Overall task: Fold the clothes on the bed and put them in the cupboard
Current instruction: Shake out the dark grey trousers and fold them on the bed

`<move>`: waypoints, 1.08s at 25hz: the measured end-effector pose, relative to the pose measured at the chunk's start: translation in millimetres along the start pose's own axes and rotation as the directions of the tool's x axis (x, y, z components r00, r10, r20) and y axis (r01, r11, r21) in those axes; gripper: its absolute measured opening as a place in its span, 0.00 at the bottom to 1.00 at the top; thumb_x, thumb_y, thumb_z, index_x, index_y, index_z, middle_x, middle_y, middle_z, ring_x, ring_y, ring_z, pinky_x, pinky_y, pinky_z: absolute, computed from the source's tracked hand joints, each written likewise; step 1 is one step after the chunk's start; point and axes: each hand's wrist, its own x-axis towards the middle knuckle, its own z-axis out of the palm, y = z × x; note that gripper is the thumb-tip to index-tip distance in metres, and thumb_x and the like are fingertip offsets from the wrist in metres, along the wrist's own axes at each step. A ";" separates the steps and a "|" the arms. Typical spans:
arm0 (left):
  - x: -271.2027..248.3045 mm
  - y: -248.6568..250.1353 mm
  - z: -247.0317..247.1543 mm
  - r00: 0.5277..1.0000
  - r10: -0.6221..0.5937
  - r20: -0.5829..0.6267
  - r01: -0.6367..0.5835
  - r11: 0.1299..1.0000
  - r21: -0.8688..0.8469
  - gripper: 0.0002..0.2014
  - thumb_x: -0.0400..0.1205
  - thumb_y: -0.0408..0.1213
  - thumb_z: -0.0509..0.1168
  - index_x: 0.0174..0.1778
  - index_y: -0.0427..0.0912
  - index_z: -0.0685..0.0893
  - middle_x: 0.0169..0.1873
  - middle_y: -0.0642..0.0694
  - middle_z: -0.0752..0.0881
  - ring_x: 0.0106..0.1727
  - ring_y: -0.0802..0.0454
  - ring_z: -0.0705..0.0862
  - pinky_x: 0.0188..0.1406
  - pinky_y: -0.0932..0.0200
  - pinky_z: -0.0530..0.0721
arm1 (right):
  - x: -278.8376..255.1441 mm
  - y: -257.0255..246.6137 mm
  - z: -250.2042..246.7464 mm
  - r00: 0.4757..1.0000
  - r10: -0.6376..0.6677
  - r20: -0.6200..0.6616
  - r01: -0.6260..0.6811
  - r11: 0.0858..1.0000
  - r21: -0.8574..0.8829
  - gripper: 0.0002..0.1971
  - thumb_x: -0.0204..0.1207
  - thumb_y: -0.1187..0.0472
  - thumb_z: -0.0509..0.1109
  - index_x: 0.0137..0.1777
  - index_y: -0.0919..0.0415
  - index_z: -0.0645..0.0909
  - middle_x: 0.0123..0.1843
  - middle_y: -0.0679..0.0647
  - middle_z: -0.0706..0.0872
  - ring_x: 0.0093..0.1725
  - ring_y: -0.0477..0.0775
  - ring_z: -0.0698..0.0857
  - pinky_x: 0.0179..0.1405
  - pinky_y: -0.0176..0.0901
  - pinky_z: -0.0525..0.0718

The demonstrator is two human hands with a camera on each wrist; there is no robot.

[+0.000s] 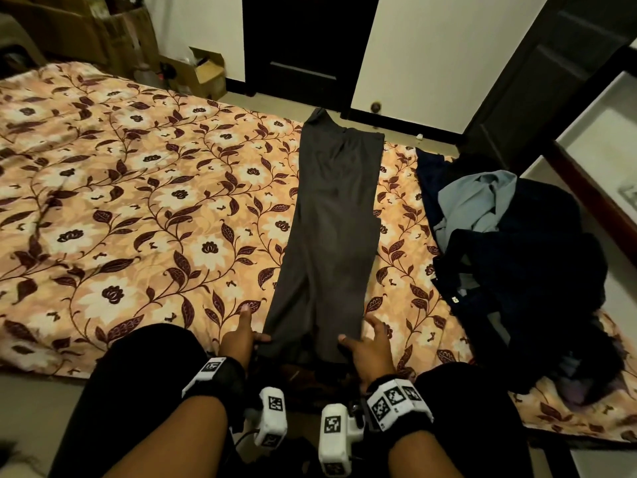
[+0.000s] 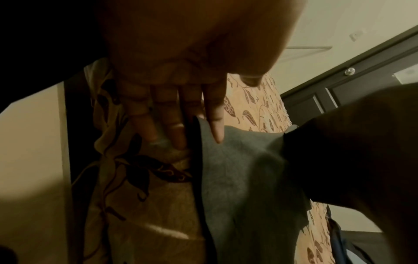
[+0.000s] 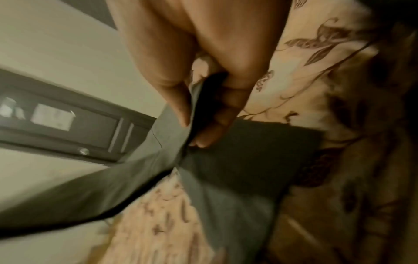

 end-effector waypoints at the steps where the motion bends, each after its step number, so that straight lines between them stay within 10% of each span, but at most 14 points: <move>1: -2.7 -0.2 0.6 1.000 0.002 0.014 -0.002 1.000 -0.009 0.38 0.81 0.67 0.55 0.35 0.33 0.92 0.37 0.33 0.89 0.42 0.36 0.85 0.43 0.51 0.83 | 5.0 16.9 -3.2 0.999 0.040 -0.015 -0.042 0.996 -0.081 0.31 0.72 0.77 0.72 0.70 0.53 0.68 0.71 0.68 0.77 0.69 0.65 0.78 0.71 0.59 0.76; 4: -5.4 -0.3 5.9 0.998 0.067 0.008 -0.067 0.992 0.107 0.30 0.76 0.64 0.67 0.34 0.35 0.91 0.37 0.36 0.90 0.37 0.39 0.82 0.41 0.52 0.79 | 19.8 37.0 -10.1 0.996 0.053 -0.067 -0.066 0.975 -0.212 0.29 0.74 0.77 0.70 0.74 0.68 0.67 0.67 0.68 0.80 0.65 0.64 0.80 0.66 0.52 0.77; 9: -11.0 -3.2 18.1 0.973 0.217 0.073 -0.228 0.897 0.379 0.37 0.62 0.76 0.67 0.36 0.38 0.87 0.37 0.39 0.89 0.44 0.40 0.87 0.52 0.47 0.85 | 24.0 37.4 -14.5 0.998 0.009 -0.055 -0.027 0.941 -0.337 0.12 0.71 0.78 0.71 0.52 0.67 0.82 0.38 0.56 0.87 0.39 0.52 0.85 0.37 0.30 0.84; 15: -28.6 -14.1 44.6 0.913 0.376 0.158 -0.290 0.326 0.900 0.40 0.66 0.71 0.68 0.67 0.51 0.67 0.65 0.43 0.67 0.67 0.37 0.72 0.55 0.42 0.79 | 26.4 51.1 -12.3 0.989 0.022 -0.144 -0.090 0.867 -0.491 0.06 0.73 0.71 0.72 0.44 0.61 0.80 0.45 0.59 0.86 0.47 0.59 0.84 0.47 0.44 0.83; 20: -14.3 0.2 29.1 0.938 0.342 -0.062 -0.232 0.749 0.621 0.12 0.82 0.36 0.61 0.54 0.32 0.85 0.57 0.30 0.81 0.59 0.31 0.80 0.55 0.48 0.77 | 28.4 48.0 -13.7 0.982 0.185 -0.046 -0.190 0.929 -0.319 0.07 0.73 0.72 0.72 0.49 0.64 0.82 0.42 0.60 0.85 0.35 0.55 0.81 0.25 0.40 0.77; 24: -20.3 13.6 24.2 0.977 0.189 -0.099 -0.132 0.900 0.415 0.25 0.85 0.54 0.61 0.45 0.31 0.85 0.42 0.33 0.84 0.48 0.36 0.81 0.47 0.52 0.74 | 24.9 38.0 -10.5 0.992 0.122 -0.041 -0.129 0.957 -0.259 0.09 0.72 0.72 0.73 0.50 0.62 0.82 0.44 0.60 0.87 0.40 0.59 0.85 0.33 0.44 0.82; 27: -31.7 18.0 21.2 0.976 0.218 -0.002 -0.200 0.898 0.393 0.13 0.76 0.43 0.75 0.42 0.35 0.83 0.38 0.38 0.86 0.46 0.37 0.85 0.49 0.47 0.85 | 12.5 15.0 -10.5 0.990 0.017 -0.141 -0.046 0.977 -0.207 0.15 0.72 0.71 0.74 0.55 0.60 0.76 0.43 0.61 0.85 0.40 0.61 0.85 0.33 0.45 0.84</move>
